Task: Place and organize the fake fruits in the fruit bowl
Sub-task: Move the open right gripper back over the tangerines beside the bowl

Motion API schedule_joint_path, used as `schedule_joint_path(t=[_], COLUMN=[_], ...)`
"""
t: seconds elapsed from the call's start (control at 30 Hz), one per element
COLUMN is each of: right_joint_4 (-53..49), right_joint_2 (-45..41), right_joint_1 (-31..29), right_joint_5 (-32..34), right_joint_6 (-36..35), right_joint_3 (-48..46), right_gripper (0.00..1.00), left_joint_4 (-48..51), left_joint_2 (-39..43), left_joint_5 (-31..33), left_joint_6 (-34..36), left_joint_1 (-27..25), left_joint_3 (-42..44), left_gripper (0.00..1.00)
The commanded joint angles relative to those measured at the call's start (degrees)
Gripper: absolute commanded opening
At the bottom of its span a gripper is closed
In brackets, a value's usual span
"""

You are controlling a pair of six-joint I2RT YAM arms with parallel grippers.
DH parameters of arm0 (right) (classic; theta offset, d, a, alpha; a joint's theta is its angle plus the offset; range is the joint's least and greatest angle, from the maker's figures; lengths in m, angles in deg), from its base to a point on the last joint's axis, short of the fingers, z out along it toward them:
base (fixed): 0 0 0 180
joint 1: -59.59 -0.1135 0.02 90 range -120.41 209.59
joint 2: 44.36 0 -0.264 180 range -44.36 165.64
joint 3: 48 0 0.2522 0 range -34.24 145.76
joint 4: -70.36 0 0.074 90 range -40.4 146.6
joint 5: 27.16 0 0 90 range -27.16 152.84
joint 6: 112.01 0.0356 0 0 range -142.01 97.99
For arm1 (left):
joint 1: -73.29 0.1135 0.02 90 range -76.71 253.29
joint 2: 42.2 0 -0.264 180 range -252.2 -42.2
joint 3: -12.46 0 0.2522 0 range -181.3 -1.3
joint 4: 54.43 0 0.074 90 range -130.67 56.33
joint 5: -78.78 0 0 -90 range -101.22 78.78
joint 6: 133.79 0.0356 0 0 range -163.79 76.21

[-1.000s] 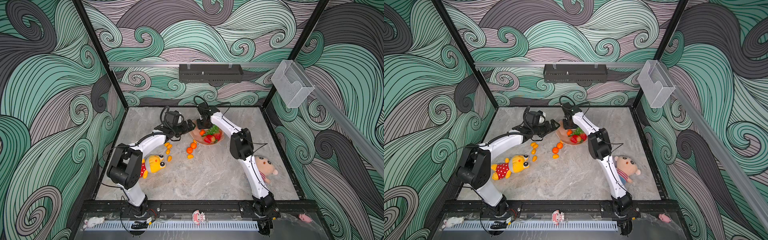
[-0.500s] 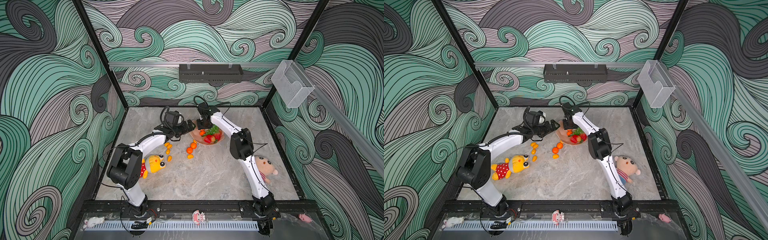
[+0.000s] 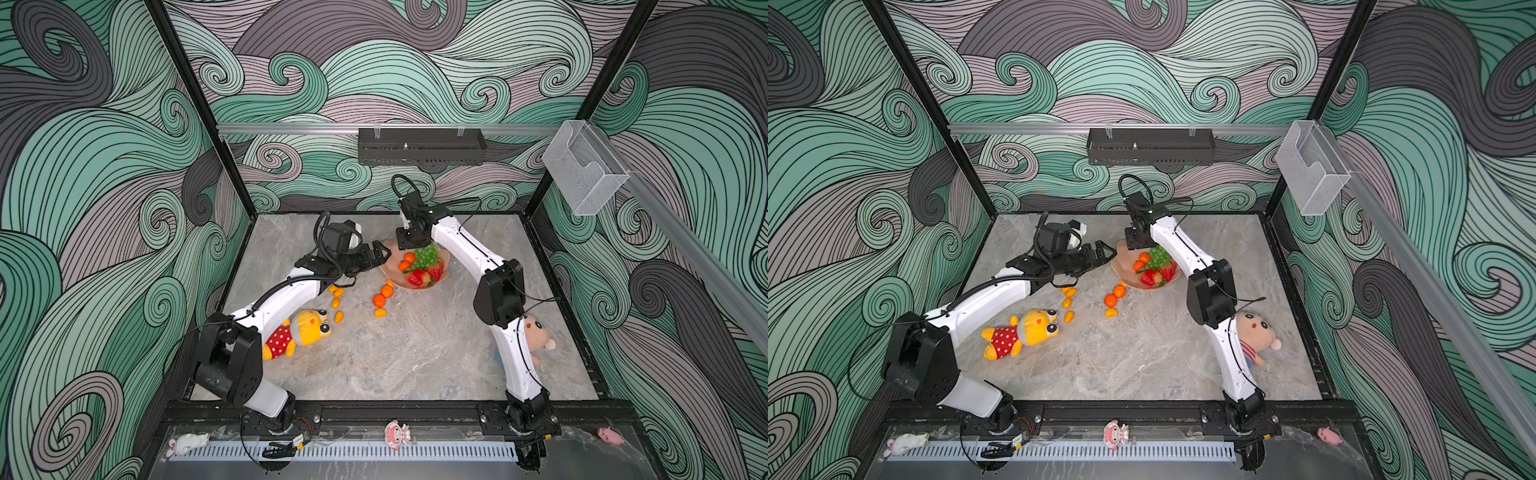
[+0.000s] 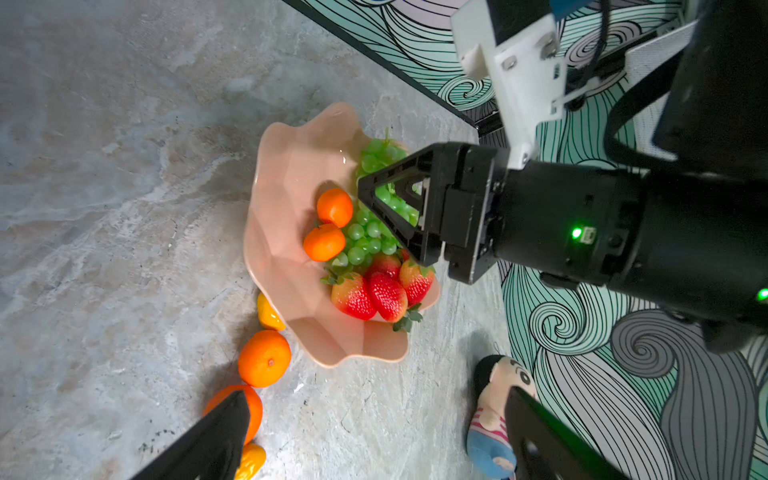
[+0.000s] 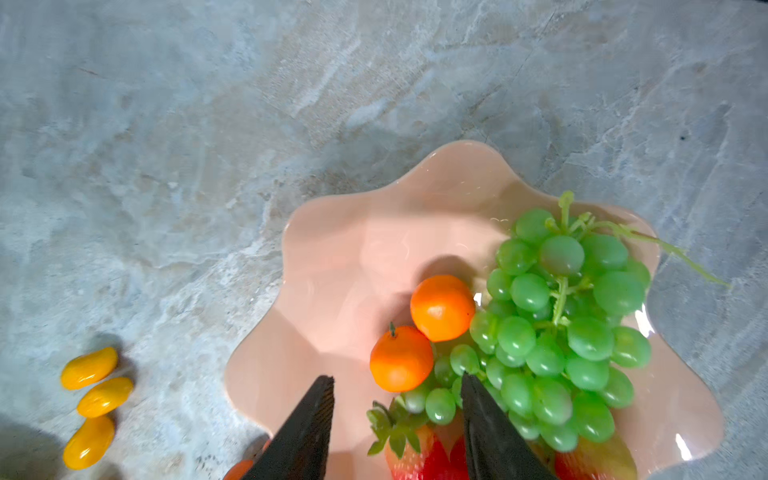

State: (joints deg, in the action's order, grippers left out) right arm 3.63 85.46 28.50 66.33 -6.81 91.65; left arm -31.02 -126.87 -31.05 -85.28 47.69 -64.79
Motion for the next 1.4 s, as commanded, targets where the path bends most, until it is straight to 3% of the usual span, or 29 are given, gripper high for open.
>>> schedule_joint_path(t=[0.0,0.37,0.67,0.87,1.13,1.37], right_joint_4=[0.3,5.9,12.0,13.3,16.0,14.4], right_joint_2=[-4.8,-19.4,-27.3,-25.9,-22.8,-17.7], right_joint_1=[-2.1,-10.3,-17.4,-22.6,-24.7,-24.5], right_joint_5=[2.2,5.5,5.7,8.8,10.7,10.4], right_joint_6=[0.0,3.8,12.5,18.7,26.6,26.6], right_joint_3=[-5.5,-25.9,-39.2,-40.3,-40.6,-37.1], right_gripper=[0.50,0.50,0.49,0.48,0.47,0.48], left_joint_4=[2.5,4.9,4.3,5.5,5.1,3.8], left_joint_2=[2.7,18.2,29.0,32.0,36.8,35.0], left_joint_5=[-1.3,-1.0,-0.2,-0.3,7.6,3.5], left_joint_6=[0.7,-0.6,-4.2,-5.3,-7.8,-7.8], left_joint_1=[-1.2,-4.8,-6.2,-6.1,-5.8,-2.0], left_joint_3=[2.3,14.4,26.4,30.1,32.9,33.6], left_gripper=[0.99,0.99,0.99,0.99,0.99,0.99])
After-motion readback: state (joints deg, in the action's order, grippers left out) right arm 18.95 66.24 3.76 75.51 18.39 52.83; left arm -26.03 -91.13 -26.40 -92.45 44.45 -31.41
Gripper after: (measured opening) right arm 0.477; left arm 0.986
